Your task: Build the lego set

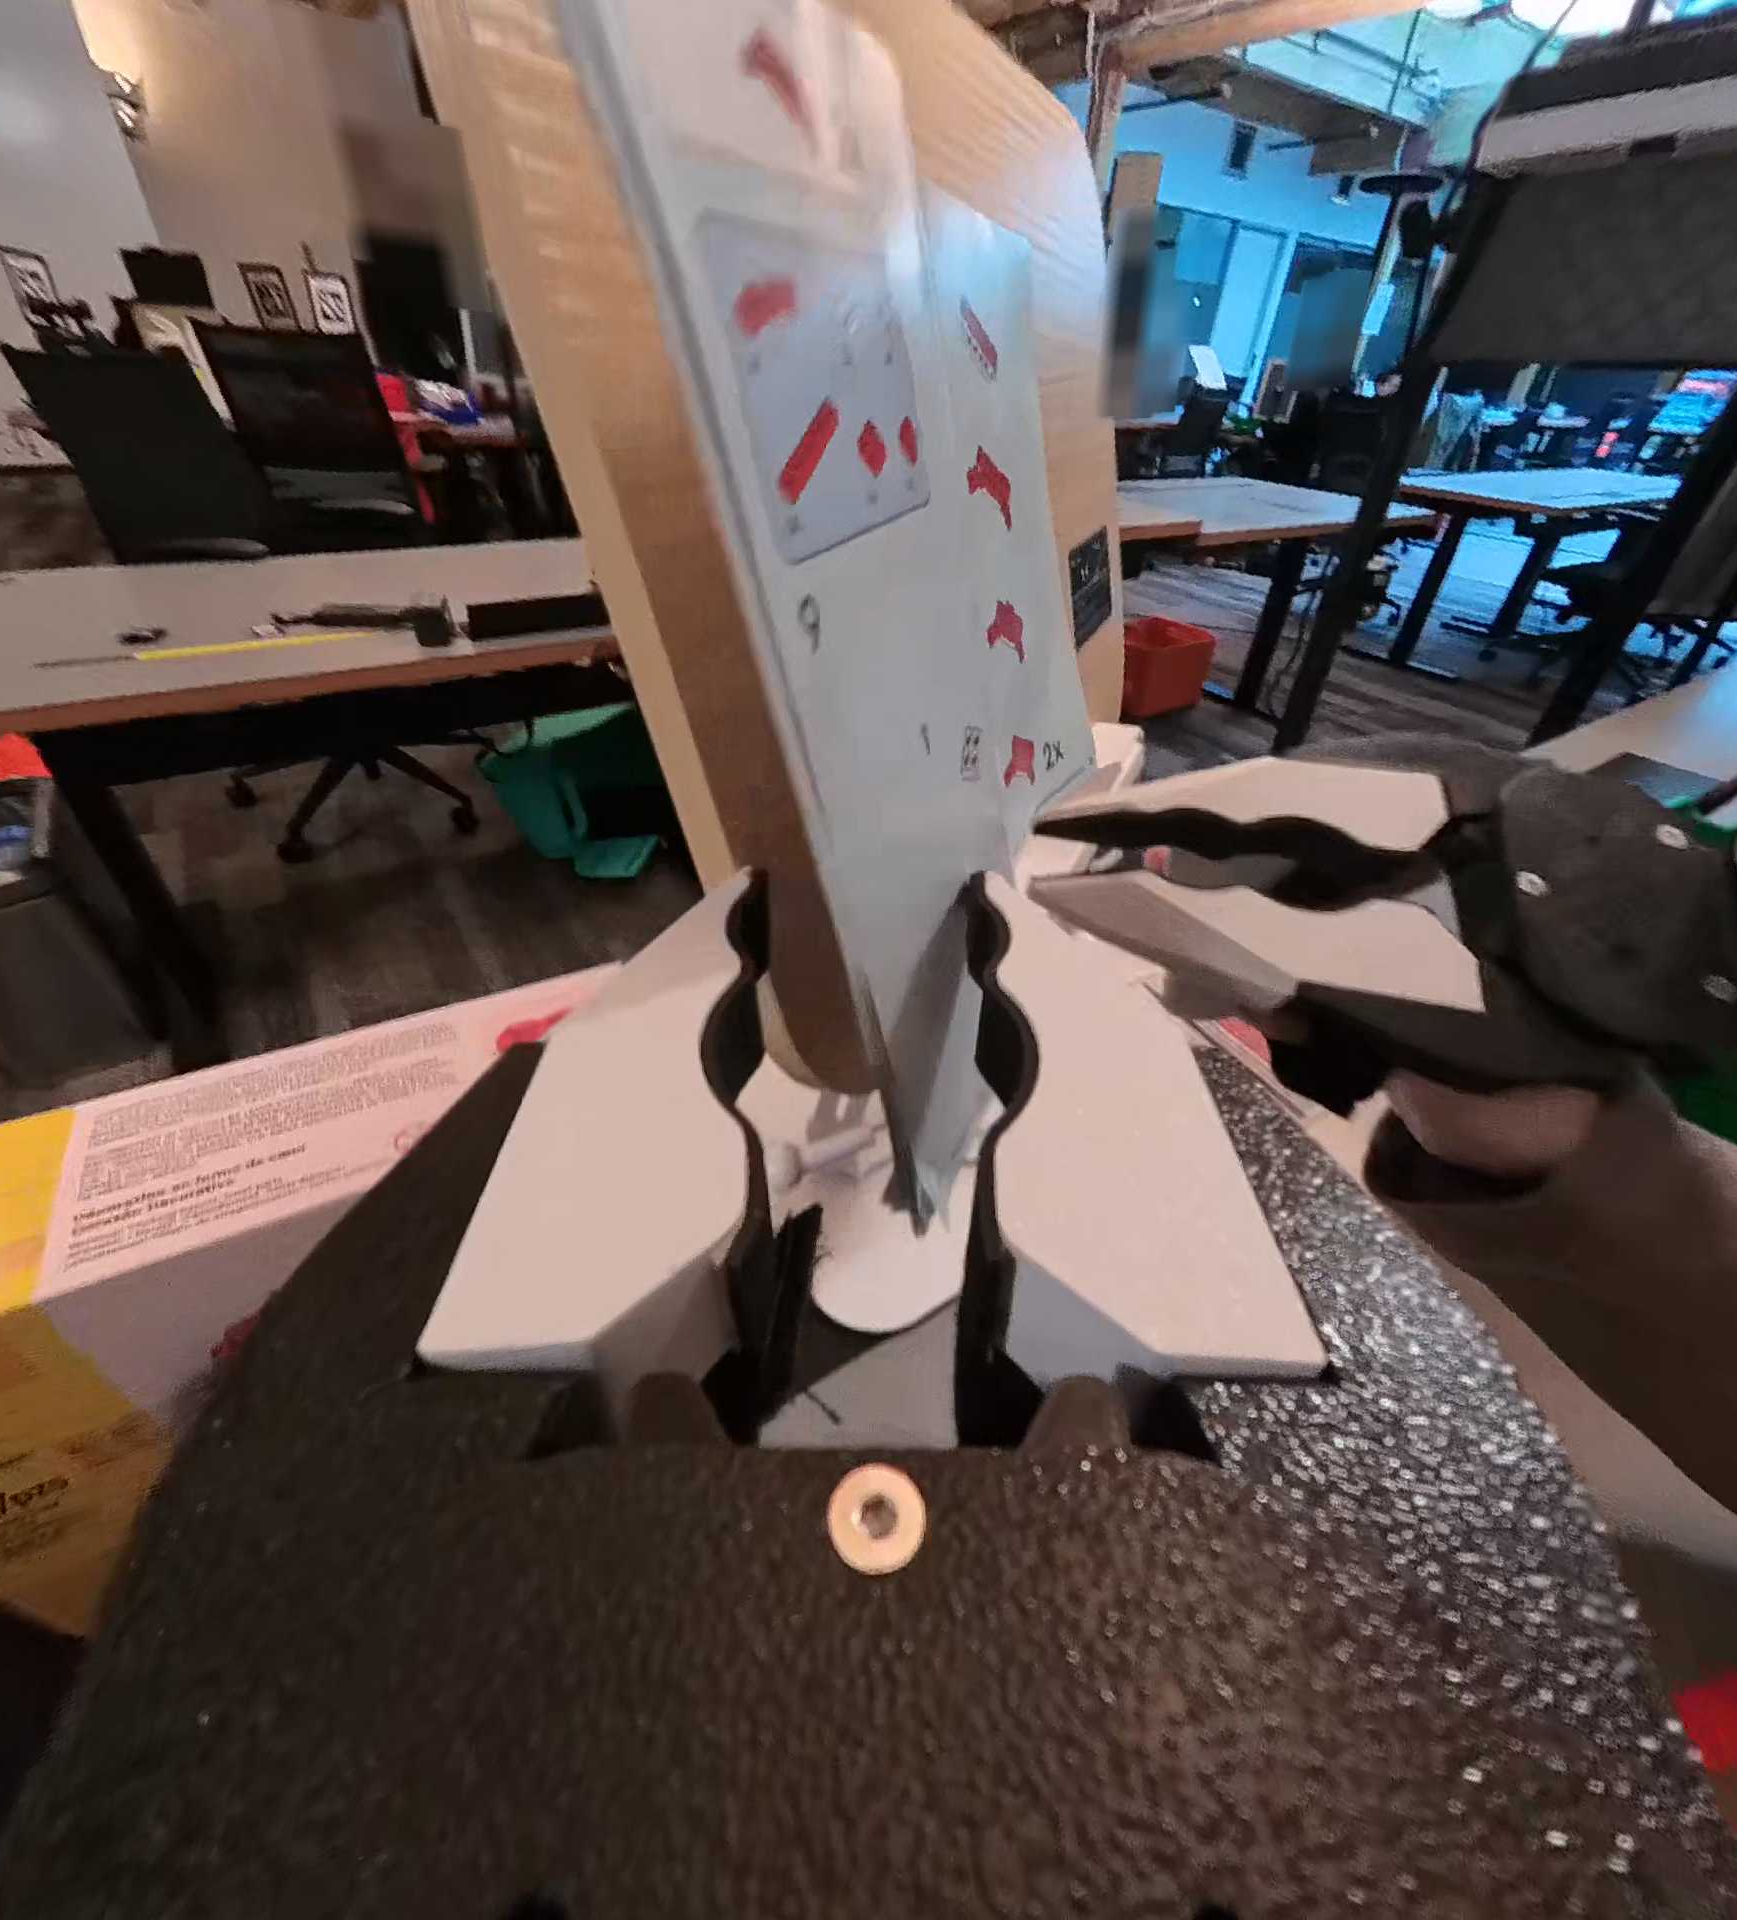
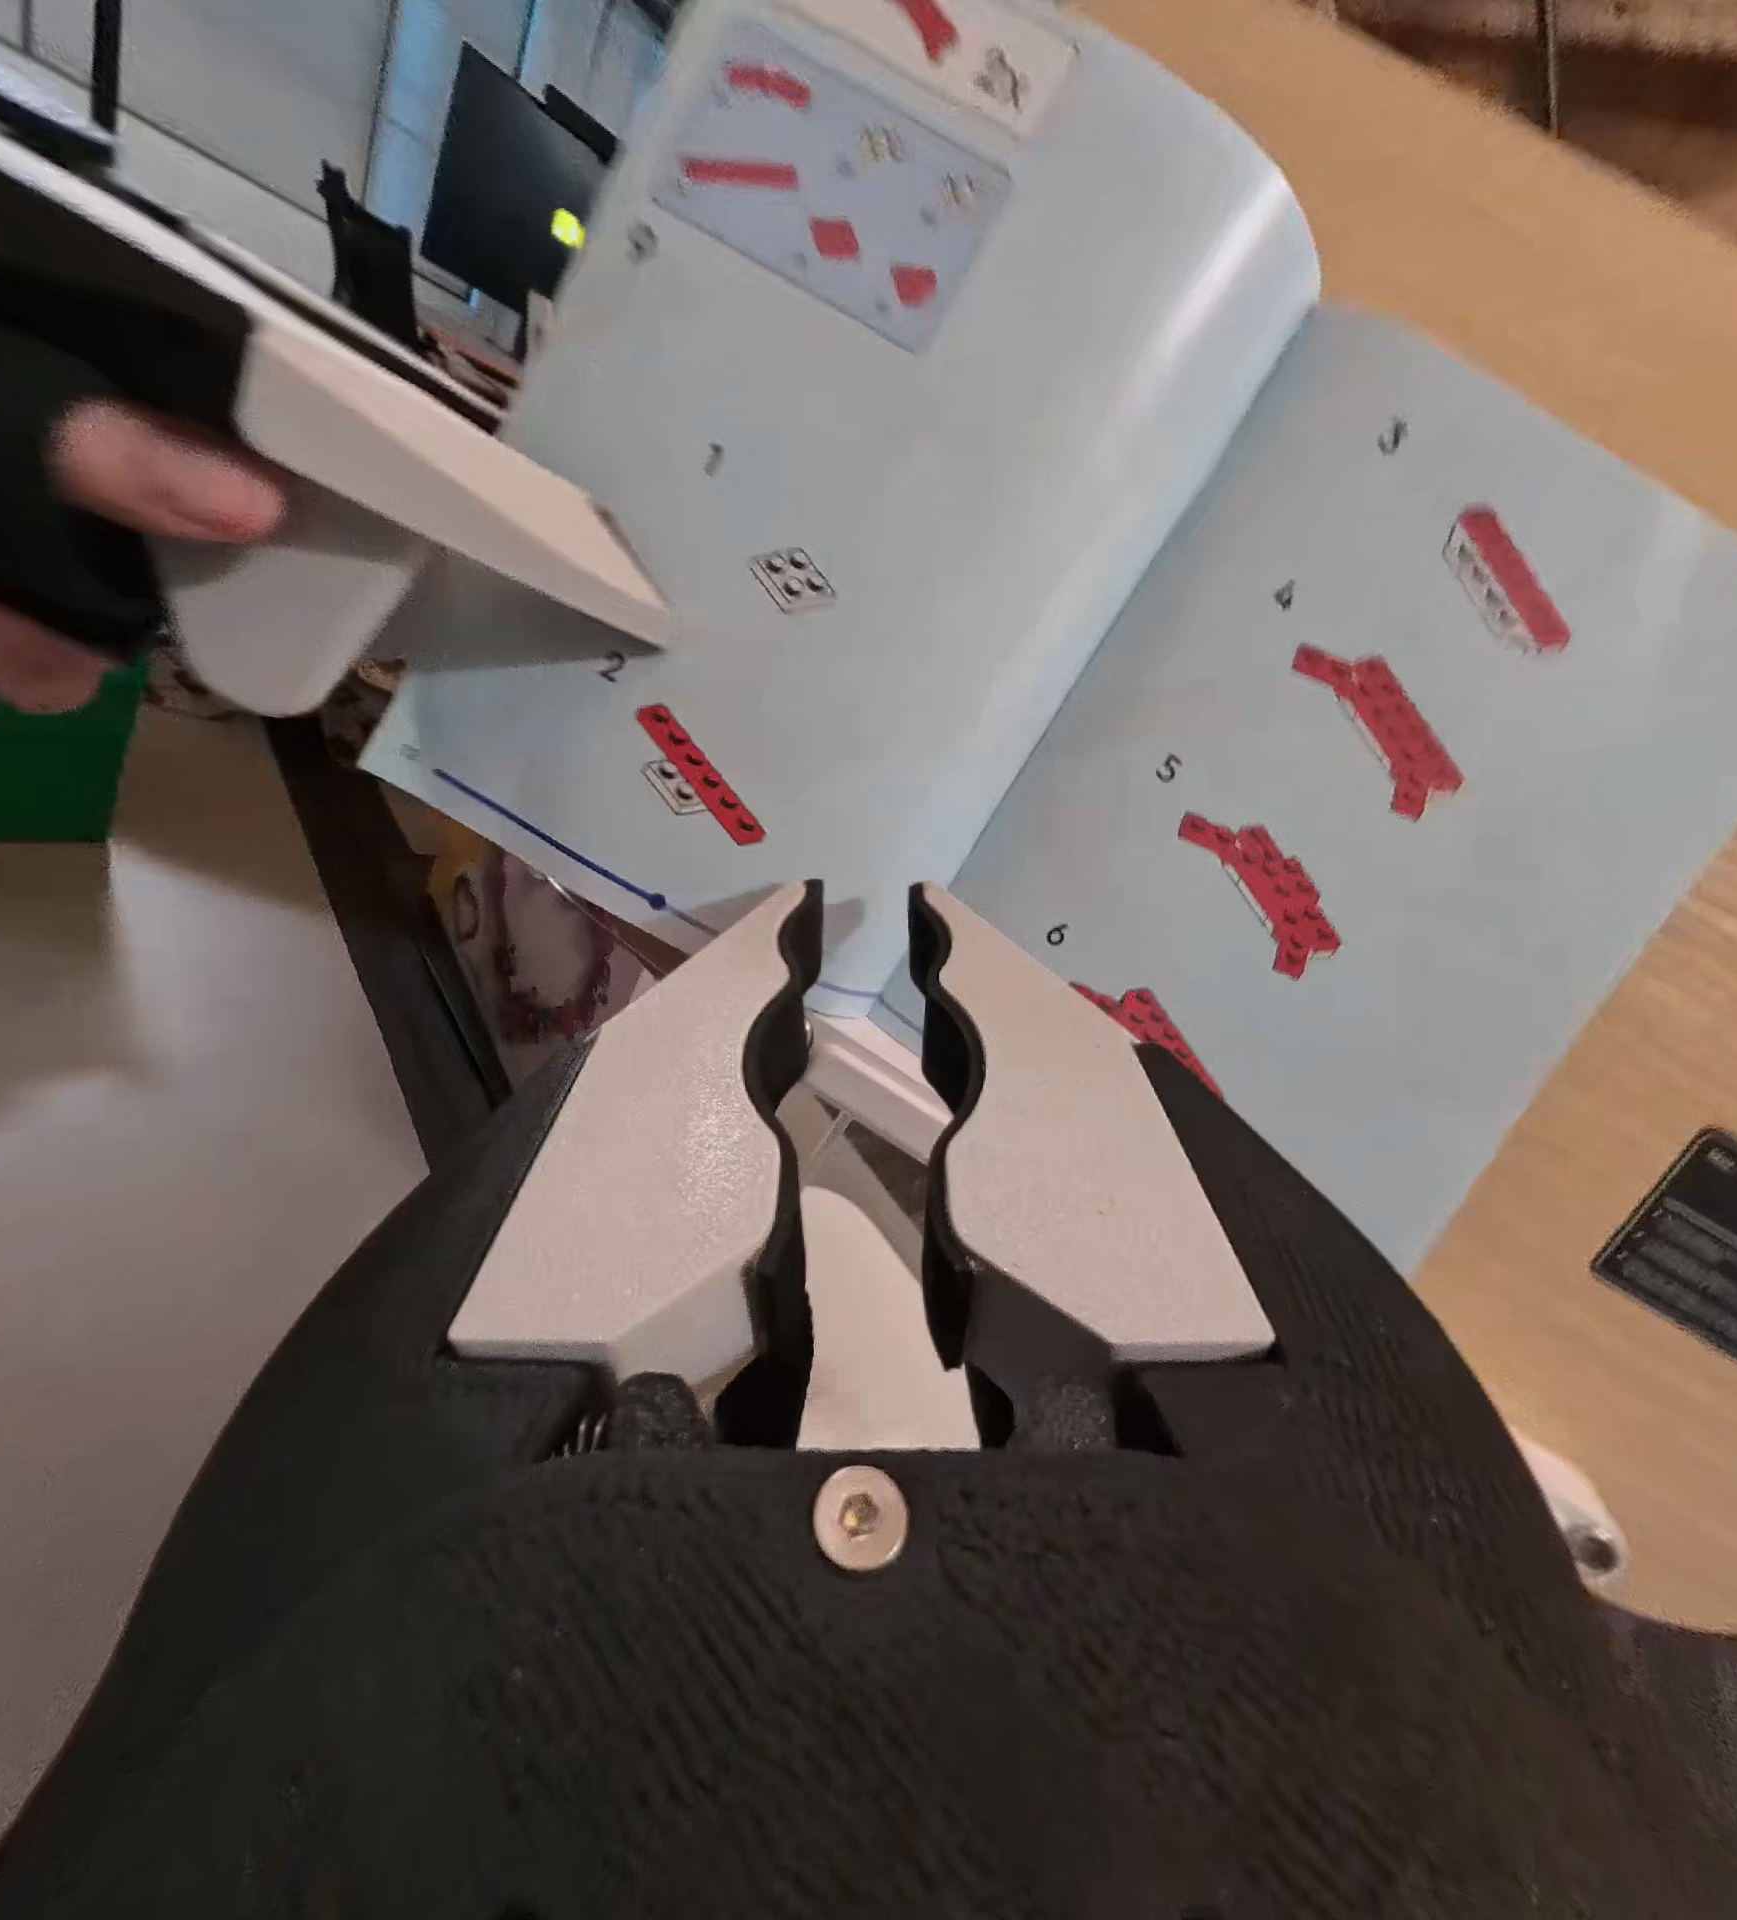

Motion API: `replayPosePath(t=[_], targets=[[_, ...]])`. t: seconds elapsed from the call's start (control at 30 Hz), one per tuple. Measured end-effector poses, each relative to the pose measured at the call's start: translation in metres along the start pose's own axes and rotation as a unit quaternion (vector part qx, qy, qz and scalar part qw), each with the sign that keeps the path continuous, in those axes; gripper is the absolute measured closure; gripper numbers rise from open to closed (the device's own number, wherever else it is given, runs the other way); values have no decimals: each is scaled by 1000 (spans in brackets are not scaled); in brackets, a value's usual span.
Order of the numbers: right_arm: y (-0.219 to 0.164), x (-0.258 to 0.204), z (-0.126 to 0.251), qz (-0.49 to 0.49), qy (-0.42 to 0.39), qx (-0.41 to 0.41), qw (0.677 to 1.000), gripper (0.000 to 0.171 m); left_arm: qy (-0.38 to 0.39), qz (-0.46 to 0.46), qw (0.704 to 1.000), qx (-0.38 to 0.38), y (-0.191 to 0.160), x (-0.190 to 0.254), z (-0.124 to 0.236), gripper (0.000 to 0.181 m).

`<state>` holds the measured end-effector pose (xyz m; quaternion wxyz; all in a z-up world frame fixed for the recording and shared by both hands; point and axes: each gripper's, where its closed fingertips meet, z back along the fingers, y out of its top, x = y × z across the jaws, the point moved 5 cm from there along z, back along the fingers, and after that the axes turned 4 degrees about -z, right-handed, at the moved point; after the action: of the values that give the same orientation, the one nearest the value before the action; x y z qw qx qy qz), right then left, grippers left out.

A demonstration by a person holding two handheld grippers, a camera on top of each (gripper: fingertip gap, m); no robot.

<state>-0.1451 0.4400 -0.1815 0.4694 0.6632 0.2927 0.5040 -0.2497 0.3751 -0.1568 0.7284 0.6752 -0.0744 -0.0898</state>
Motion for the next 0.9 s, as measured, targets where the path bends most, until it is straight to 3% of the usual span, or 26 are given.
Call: replayPosePath(t=[0.07, 0.2, 0.47, 0.67, 0.77, 0.9], targets=[[-5, 4, -6, -26, -17, -13, 999, 160, -9, 8, 1000, -25, -6, -3, 4, 148], [-13, 7, -15, -39, -38, -31, 998, 165, 5, 12, 999, -30, -11, -13, 6, 166], [-23, 30, -14, -53, -110, -60, 991, 170, -48, 46, 997, -36, -19, -12, 7, 163], [-28, 41, -9, -67, -129, -62, 987, 170, -54, 51, 997, 2, -12, -10, 5, 154], [-24, 37, -9, -42, -122, -55, 990, 168, -74, 75, 994, 15, -6, -5, 7, 125], [-18, 27, -10, 5, -107, -34, 994, 164, -79, 76, 994, 27, -1, -5, 12, 118]])
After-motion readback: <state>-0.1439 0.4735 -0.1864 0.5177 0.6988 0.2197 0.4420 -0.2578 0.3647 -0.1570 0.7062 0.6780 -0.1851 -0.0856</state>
